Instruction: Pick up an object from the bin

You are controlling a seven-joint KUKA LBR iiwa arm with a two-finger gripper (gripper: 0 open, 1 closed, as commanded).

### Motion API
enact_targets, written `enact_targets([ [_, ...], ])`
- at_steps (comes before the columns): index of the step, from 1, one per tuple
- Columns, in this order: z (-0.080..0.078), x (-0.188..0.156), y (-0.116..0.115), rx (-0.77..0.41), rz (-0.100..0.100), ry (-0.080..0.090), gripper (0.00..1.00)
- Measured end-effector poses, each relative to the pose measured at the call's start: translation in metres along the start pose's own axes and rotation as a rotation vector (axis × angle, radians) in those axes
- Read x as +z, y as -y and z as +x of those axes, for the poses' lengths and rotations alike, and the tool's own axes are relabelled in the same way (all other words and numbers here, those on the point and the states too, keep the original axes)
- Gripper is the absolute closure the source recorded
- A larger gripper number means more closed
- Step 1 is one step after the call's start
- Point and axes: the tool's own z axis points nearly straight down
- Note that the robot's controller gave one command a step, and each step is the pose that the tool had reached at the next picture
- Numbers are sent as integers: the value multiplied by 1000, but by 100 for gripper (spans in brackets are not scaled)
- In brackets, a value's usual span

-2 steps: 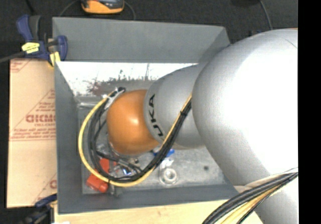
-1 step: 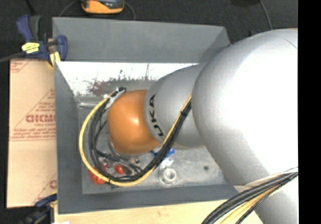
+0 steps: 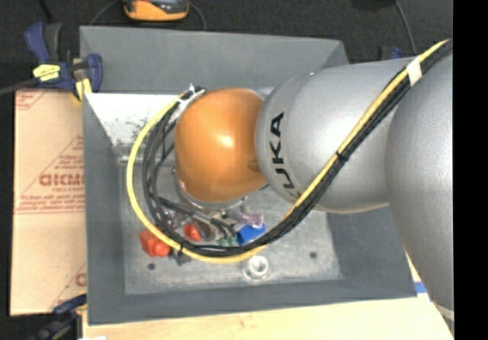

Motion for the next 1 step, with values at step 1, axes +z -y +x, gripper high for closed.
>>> enact_targets([
  [1, -15, -88, 12, 8, 1, 3, 100],
])
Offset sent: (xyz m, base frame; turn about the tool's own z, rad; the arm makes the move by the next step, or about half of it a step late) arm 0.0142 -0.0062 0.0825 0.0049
